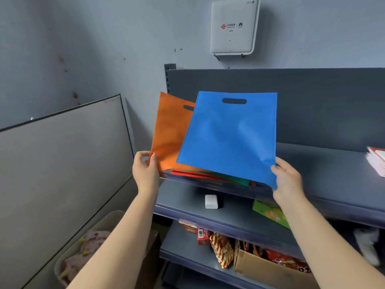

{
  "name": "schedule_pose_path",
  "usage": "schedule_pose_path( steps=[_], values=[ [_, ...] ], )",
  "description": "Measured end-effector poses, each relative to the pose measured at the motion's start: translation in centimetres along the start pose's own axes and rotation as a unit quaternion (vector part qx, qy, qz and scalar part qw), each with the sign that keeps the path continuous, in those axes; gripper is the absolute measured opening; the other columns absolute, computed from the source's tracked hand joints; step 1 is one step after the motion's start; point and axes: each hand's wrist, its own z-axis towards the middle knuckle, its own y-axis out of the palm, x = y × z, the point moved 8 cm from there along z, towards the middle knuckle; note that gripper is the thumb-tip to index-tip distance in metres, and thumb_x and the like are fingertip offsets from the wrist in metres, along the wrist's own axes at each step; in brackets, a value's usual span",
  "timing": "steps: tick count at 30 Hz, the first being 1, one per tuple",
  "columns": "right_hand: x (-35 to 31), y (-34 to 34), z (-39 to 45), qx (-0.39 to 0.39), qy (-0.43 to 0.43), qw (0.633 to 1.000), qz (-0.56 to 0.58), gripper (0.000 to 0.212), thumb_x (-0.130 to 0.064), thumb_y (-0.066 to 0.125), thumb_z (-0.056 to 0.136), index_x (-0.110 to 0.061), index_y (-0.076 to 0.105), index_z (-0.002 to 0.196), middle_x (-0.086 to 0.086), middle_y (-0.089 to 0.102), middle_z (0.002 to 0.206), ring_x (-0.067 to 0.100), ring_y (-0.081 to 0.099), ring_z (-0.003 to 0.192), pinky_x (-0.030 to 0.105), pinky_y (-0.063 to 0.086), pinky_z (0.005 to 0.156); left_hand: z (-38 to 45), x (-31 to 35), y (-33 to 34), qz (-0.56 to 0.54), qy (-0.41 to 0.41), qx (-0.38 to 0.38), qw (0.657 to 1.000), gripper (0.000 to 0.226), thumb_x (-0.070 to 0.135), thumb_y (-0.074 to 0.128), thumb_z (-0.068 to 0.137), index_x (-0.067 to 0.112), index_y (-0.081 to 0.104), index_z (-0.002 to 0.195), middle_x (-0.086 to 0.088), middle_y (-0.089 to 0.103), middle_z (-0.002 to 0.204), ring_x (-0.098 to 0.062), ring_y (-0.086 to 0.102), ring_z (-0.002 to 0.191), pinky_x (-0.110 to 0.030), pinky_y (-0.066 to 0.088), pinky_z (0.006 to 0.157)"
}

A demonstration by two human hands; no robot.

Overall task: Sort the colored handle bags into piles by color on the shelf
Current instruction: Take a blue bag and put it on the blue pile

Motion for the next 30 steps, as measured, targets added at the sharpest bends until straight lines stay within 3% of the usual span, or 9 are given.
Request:
schedule_pose_path(
  steps=[3,6,9,12,16,19,22,24,30],
  values=[
    [1.3,1.2,-2.8,-0.035,0.025,0.998,0.05,0.034,0.002,0.045,0.095,-0.019,0.067,0.111,-0.003,0.068,0.104,0.022,0.063,0.099,0.032,0.053,0.079,-2.6,0.3,-5.0,-0.011,-0.008,0.051,0.999,0.02,0.016,0.056,0.094,0.025,0.05,0.078,-0.005,0.056,0.078,-0.029,0.059,0.065,-0.039,0.054,0.046],
    [2.8,2.7,-6.1,-0.077,0.054,0.993,0.068,0.034,-0.001,0.048,0.095,-0.023,0.066,0.113,-0.008,0.068,0.102,0.013,0.064,0.093,0.025,0.048,0.067,-5.8,1.4,-10.3,-0.014,0.014,0.087,0.996,0.02,0.017,0.055,0.095,0.026,0.05,0.079,-0.003,0.057,0.076,-0.014,0.056,0.048,-0.03,0.05,0.037],
    [4.5,4.0,-9.7,-0.124,0.088,0.986,0.071,0.031,-0.004,0.05,0.096,-0.029,0.066,0.103,-0.016,0.067,0.094,0.006,0.063,0.086,0.022,0.047,0.063,-8.9,3.0,-15.3,-0.004,0.033,0.105,0.994,0.019,0.018,0.056,0.096,0.027,0.05,0.08,0.002,0.06,0.067,-0.01,0.056,0.04,-0.031,0.051,0.036],
    [6.1,5.0,-13.2,-0.173,0.113,0.976,0.073,0.031,-0.004,0.049,0.096,-0.029,0.068,0.095,-0.014,0.07,0.091,0.006,0.067,0.085,0.027,0.053,0.065,-11.9,5.0,-20.3,0.033,0.07,0.138,0.987,0.018,0.018,0.056,0.095,0.026,0.05,0.08,0.002,0.056,0.059,-0.005,0.048,0.038,-0.02,0.042,0.036],
    [7.8,6.6,-17.7,-0.246,0.139,0.957,0.064,0.032,-0.007,0.047,0.098,-0.028,0.07,0.098,-0.011,0.073,0.093,0.006,0.071,0.082,0.023,0.058,0.06,-15.8,6.8,-26.8,0.049,0.076,0.201,0.975,0.019,0.018,0.057,0.094,0.027,0.051,0.078,0.003,0.054,0.056,-0.014,0.045,0.048,-0.03,0.039,0.045],
    [8.4,8.5,-21.3,-0.294,0.147,0.943,0.047,0.03,-0.005,0.046,0.098,-0.021,0.067,0.113,-0.004,0.071,0.104,0.01,0.069,0.091,0.021,0.058,0.066,-18.5,8.1,-31.2,0.056,0.083,0.255,0.962,0.017,0.018,0.057,0.093,0.024,0.051,0.079,0.004,0.055,0.059,-0.009,0.044,0.051,-0.026,0.036,0.049],
    [8.6,10.2,-24.8,-0.342,0.145,0.928,0.031,0.033,-0.005,0.045,0.098,-0.026,0.07,0.094,-0.008,0.073,0.092,0.011,0.069,0.082,0.026,0.056,0.059,-20.7,9.2,-34.6,0.053,0.089,0.294,0.95,0.015,0.017,0.057,0.093,0.022,0.05,0.08,0.001,0.058,0.06,-0.009,0.048,0.051,-0.023,0.038,0.05],
    [8.6,11.1,-26.9,-0.362,0.152,0.919,0.027,0.032,-0.006,0.044,0.098,-0.026,0.069,0.097,-0.007,0.072,0.095,0.015,0.068,0.084,0.029,0.055,0.061,-21.9,9.9,-36.6,0.053,0.096,0.305,0.946,0.016,0.015,0.056,0.093,0.021,0.049,0.08,0.006,0.058,0.053,-0.004,0.046,0.047,-0.016,0.037,0.047],
    [8.1,14.2,-34.8,-0.433,0.165,0.883,0.077,0.032,0.002,0.04,0.097,-0.02,0.064,0.097,-0.012,0.073,0.073,0.004,0.07,0.065,0.018,0.056,0.055,-25.4,13.2,-44.2,0.068,0.121,0.327,0.935,0.01,0.023,0.056,0.09,0.02,0.049,0.083,0.001,0.062,0.054,-0.012,0.047,0.044,-0.019,0.035,0.042]
  ],
)
